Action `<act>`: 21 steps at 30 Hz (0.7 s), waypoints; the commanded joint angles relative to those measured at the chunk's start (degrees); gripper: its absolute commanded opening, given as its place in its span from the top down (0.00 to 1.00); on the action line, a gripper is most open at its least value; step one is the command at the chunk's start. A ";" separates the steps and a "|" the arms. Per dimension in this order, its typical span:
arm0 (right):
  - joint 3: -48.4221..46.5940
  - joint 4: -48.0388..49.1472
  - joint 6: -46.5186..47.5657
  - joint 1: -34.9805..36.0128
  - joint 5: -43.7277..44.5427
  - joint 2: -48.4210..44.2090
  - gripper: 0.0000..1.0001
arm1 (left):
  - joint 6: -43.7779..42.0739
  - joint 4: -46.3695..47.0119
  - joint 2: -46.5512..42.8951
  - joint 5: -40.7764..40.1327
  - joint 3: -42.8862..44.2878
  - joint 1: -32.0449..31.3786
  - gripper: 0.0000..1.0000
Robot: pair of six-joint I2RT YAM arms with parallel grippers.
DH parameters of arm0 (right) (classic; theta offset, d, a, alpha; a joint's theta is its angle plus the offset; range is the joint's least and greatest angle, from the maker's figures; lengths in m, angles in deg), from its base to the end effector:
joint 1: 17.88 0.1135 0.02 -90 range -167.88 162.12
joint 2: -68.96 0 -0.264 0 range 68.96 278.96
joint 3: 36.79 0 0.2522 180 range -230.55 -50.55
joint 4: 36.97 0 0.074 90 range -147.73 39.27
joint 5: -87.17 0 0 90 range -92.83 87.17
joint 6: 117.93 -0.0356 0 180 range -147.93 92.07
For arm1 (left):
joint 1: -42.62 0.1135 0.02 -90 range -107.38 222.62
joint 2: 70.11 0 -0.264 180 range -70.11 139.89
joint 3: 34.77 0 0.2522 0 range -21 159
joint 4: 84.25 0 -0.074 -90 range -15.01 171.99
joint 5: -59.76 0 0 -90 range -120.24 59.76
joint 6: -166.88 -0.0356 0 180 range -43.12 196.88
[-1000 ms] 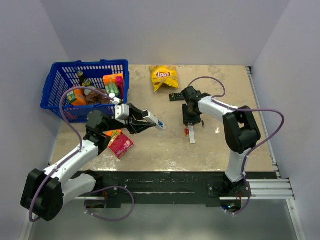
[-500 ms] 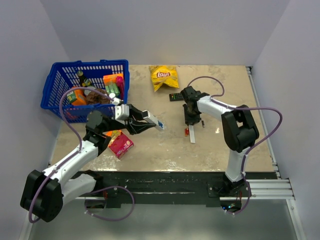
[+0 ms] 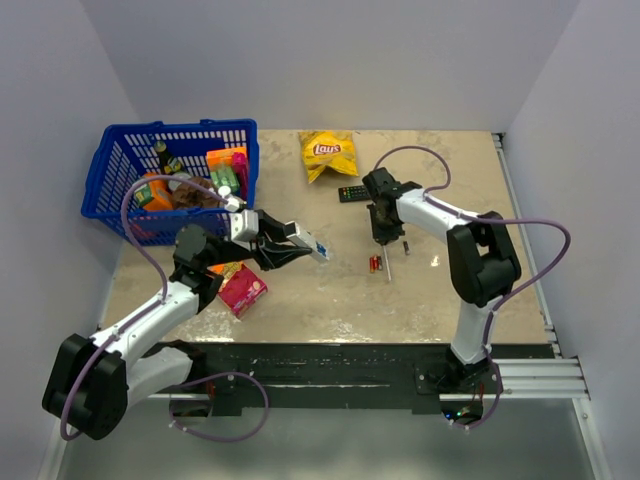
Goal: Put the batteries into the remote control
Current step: Pick up the battery cover at the center of the board.
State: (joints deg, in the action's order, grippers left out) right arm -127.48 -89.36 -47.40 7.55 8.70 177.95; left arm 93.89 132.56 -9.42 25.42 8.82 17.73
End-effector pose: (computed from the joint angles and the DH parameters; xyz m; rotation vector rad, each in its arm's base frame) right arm 0.3475 0.1573 0.1812 -0.0959 2.7523 -0.0780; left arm 0.1875 -0.1194 0.3013 0.9723 1.1262 -1.1914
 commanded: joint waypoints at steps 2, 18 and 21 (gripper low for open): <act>-1.12 -1.79 1.27 -0.03 2.62 -2.47 0.96 | -0.40 4.89 0.05 -1.34 0.23 -0.25 1.00; 0.28 1.36 8.91 1.46 7.01 -16.25 1.00 | 9.87 17.36 4.09 -13.11 -1.52 -1.48 1.00; 0.20 4.79 12.60 4.44 7.71 -22.56 1.00 | 12.51 21.75 5.84 -15.93 -1.61 -2.54 1.00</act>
State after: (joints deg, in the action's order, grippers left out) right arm -126.91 -89.84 -39.94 8.42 14.10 163.91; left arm 102.64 142.37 -4.90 15.30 7.27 16.51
